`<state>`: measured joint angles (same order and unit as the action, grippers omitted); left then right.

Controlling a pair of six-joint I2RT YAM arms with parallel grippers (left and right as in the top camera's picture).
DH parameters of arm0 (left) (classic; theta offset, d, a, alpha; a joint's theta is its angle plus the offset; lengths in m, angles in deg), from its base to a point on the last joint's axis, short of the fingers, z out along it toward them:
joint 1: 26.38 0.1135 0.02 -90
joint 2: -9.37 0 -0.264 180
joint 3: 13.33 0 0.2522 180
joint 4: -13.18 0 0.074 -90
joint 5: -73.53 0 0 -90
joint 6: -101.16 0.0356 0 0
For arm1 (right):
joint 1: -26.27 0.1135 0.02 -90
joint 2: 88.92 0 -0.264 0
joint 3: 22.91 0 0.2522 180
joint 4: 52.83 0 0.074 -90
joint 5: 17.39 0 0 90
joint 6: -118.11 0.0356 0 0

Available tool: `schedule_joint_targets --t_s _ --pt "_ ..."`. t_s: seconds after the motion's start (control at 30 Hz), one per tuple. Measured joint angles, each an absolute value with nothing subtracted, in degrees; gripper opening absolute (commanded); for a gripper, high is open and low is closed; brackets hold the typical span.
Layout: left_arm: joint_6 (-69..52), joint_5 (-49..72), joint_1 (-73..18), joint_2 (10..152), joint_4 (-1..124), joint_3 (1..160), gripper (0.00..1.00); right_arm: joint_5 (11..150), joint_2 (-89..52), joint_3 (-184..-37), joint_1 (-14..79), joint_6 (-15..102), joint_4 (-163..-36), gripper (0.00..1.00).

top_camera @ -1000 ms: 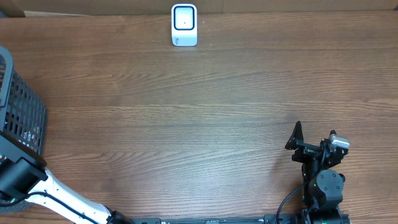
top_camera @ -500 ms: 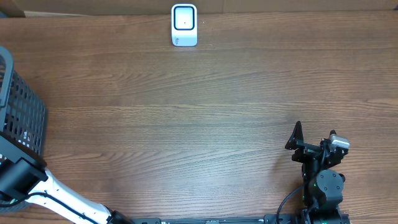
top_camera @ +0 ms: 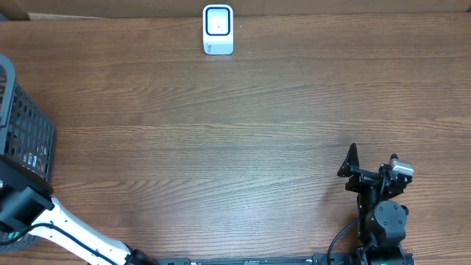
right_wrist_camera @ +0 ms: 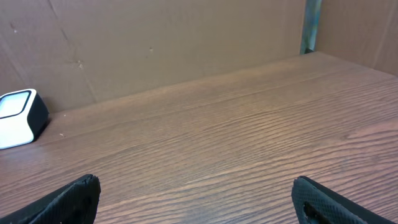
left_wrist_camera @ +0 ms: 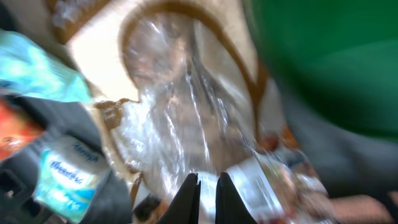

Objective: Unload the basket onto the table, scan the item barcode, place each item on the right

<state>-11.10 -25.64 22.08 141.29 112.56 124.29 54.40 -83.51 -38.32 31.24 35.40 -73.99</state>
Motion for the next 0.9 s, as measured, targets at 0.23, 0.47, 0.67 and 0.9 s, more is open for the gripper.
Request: schedule_joint_targets --t_s 0.23,0.47,0.67,0.9 --pt "-10.95 -24.31 22.08 139.14 118.05 135.19 0.27 54.40 -83.51 -38.32 31.22 35.40 -73.97 1.00" --pt "-10.60 -22.78 22.08 138.01 116.63 131.08 0.69 54.40 -83.51 -38.32 31.22 35.40 -73.97 1.00" --pt "-9.20 -21.68 22.06 138.01 109.42 120.29 0.70 54.40 -83.51 -38.32 31.22 35.38 -73.99 1.00" --pt "-8.11 -21.40 22.06 137.72 99.56 110.12 0.79 54.40 -83.51 -38.32 31.22 35.40 -73.97 1.00"
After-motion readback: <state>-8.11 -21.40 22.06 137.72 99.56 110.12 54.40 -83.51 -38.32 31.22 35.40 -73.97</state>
